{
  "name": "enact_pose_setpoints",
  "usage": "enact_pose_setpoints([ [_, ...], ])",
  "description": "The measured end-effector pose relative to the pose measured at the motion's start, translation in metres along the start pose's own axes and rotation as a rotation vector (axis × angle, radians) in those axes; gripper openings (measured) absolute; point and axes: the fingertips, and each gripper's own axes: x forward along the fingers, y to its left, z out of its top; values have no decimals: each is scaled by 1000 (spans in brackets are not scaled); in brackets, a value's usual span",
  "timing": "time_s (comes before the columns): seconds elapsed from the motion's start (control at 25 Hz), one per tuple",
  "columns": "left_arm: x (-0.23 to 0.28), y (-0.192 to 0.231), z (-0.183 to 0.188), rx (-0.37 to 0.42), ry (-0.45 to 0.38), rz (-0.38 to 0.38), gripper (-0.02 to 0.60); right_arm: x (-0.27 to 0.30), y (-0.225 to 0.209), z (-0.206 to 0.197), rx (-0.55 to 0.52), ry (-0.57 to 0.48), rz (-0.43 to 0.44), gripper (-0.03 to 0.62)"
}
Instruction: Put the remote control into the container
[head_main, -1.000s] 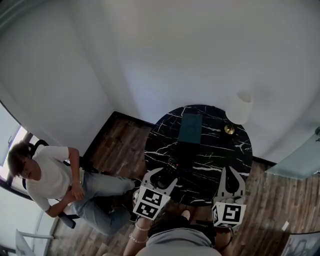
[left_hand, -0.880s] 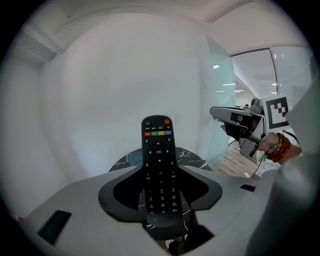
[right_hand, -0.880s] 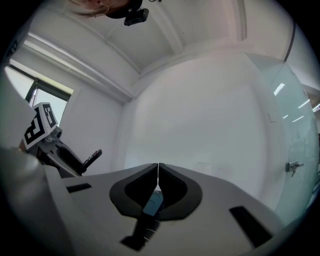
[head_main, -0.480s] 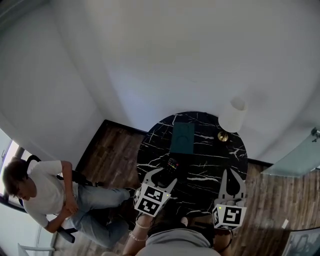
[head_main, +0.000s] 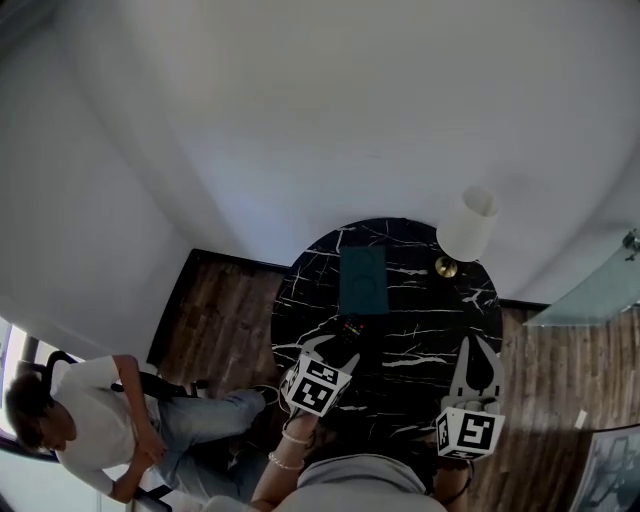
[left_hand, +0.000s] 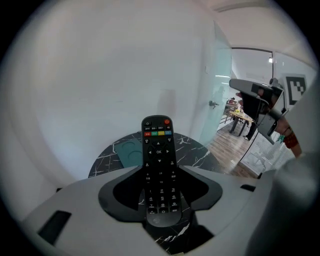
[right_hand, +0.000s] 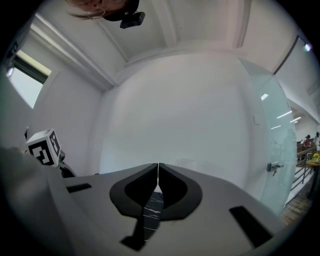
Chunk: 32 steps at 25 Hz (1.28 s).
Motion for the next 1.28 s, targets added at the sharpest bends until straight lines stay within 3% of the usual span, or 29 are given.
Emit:
enact_pose_setpoints([
  [0.32,62,16,-34,-37,161,-75,227,-3,-27,-17,14,48,-101,14],
  [0.52,94,16,-54,-76,248,-82,227,1,-50,-20,6,75,-120,14],
  [0.8,147,18,-97,-155,431,-94,227,7,-83,-23,-37,114,-143,13],
  [1.28,210,6,-139,-244,678,-128,229,10,-125,-45,-18,167,-190,14],
])
